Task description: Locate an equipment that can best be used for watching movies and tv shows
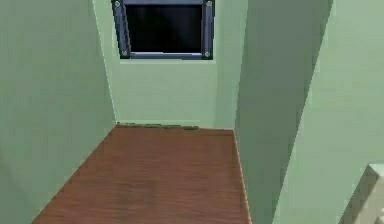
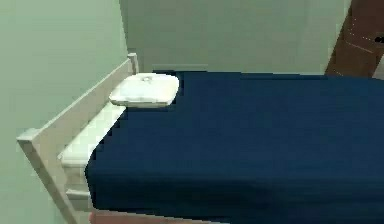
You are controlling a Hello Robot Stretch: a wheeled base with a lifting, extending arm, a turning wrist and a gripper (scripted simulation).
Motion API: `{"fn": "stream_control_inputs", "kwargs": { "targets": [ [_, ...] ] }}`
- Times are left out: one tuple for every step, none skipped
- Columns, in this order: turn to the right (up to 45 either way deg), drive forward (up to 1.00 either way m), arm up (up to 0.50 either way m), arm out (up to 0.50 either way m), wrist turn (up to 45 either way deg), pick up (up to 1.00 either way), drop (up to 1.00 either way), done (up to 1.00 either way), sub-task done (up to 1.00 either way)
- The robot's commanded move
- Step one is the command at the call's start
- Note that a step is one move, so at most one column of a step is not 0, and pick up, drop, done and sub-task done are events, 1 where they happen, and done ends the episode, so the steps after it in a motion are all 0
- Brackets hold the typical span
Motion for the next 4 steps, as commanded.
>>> {"fn": "stream_control_inputs", "kwargs": {
  "targets": [
    [0.0,1.0,0.0,0.0,0.0,0.0,0.0,0.0,0.0],
    [6.0,0.0,0.0,0.0,0.0,0.0,0.0,0.0,0.0],
    [0.0,0.55,0.0,0.0,0.0,0.0,0.0,0.0,0.0],
    [-24.0,0.0,0.0,0.0,0.0,0.0,0.0,0.0,0.0]
  ]
}}
